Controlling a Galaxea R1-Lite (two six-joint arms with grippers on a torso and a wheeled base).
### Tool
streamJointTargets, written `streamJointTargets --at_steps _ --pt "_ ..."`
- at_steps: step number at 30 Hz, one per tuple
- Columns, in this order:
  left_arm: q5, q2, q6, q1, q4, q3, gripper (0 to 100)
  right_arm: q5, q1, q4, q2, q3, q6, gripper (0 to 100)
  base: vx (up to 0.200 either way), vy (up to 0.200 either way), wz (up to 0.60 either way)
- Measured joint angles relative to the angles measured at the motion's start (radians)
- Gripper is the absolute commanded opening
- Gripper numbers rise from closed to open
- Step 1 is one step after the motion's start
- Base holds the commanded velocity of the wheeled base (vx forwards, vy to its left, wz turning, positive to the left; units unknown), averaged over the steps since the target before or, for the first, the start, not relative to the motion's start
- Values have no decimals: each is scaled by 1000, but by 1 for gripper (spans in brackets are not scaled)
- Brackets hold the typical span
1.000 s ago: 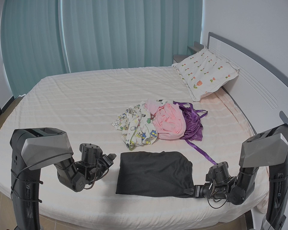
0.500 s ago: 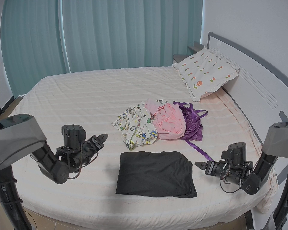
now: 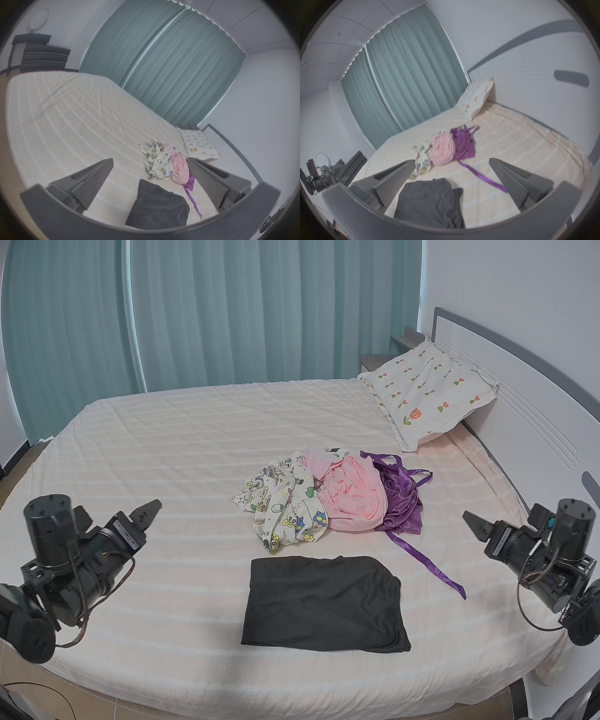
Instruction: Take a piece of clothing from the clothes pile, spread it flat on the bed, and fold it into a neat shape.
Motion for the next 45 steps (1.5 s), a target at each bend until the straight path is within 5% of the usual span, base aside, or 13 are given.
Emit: streamJointTargets --at_steps 8,15,26,38,45 --pt "84 -296 99 -1 29 152 100 -42 -18 8 -259 119 -82 100 0 0 0" --pt "151 -582 156 -2 206 234 100 -63 -63 70 -487 243 -106 100 0 0 0" --pt "223 -1040 343 30 577 268 100 -68 -150 461 -935 290 -120 100 0 0 0" --pt "235 -1306 522 158 716 278 100 -63 -189 793 -1284 291 -141 100 0 0 0" --pt "236 -1416 595 196 757 277 100 -42 -212 867 -1430 291 -244 100 0 0 0"
